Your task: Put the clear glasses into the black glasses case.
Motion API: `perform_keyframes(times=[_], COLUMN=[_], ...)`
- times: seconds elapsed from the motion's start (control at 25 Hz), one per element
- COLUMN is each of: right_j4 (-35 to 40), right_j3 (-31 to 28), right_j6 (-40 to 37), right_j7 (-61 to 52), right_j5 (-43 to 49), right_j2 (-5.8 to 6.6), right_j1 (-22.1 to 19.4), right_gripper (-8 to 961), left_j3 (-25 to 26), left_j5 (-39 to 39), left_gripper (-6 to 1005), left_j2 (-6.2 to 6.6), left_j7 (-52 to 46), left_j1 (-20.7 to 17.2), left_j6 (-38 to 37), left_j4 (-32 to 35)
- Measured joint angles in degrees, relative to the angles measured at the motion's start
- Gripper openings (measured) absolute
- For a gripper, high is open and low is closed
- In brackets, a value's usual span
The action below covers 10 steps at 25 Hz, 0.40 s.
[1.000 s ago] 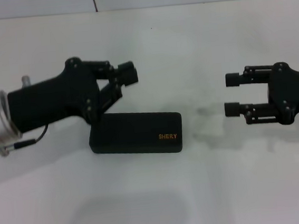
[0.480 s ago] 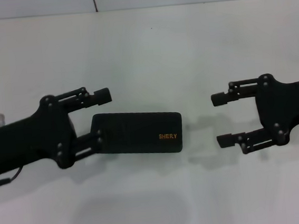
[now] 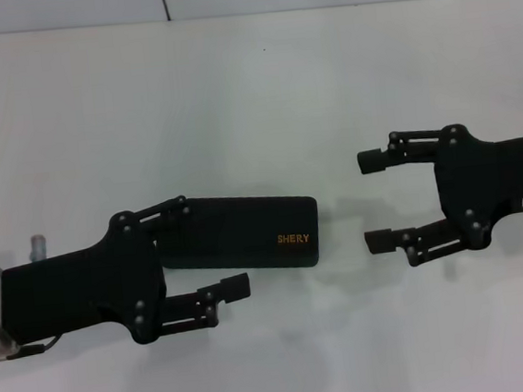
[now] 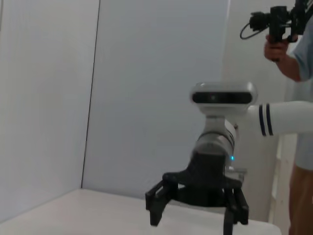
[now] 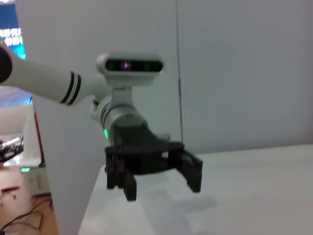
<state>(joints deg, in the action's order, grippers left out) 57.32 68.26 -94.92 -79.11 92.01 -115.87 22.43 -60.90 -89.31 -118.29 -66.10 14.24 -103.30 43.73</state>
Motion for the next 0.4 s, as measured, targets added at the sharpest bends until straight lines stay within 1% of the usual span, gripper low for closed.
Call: perform_keyframes(times=[0.2,0.4], right_j4=[0.5,0.1], right_j3=[-0.5,0.0], right_j6=[-0.7,-2.1], right_j7=[0.5,4.8], right_j5=[-0.6,-1.6], right_j2=[0.53,0.28], right_j1=[-0.8,-2.6], right_gripper=[871,869], left_j3=[0.0,0.0], left_j5=[0.0,-0.1], left_gripper=[787,787], left_j2=[0.36,0.49], left_j7=[0.0,-0.3], left_j1=[0.1,1.1], left_j6=[-0.9,-1.6], left_j4=[0.1,0.1])
